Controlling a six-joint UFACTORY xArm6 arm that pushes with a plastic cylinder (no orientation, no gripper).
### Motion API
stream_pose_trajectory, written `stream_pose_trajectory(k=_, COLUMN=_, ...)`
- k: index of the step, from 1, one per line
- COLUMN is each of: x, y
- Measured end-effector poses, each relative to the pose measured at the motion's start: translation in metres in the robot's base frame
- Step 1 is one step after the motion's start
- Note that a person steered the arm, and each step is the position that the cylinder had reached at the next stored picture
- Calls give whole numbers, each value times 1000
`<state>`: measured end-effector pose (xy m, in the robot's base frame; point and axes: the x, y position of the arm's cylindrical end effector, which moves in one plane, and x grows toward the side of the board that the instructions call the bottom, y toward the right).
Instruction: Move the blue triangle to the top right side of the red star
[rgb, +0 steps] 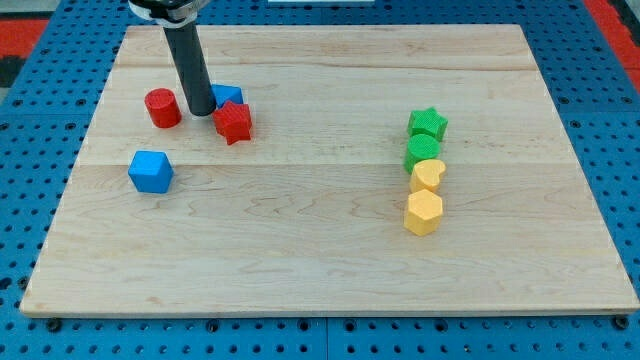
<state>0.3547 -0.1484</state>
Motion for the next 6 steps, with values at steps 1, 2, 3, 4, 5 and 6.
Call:
stream_pose_trajectory(k=1, x=-11, y=2)
stream_pose_trajectory(k=2, x=-39, y=3)
stream_pose_trajectory(k=3, x=-41, y=3)
stream_pose_trajectory(k=4, x=-34, y=17)
stream_pose_trajectory(k=5, x=-30, y=28)
stream_pose_trajectory(k=6, x=-9, y=3)
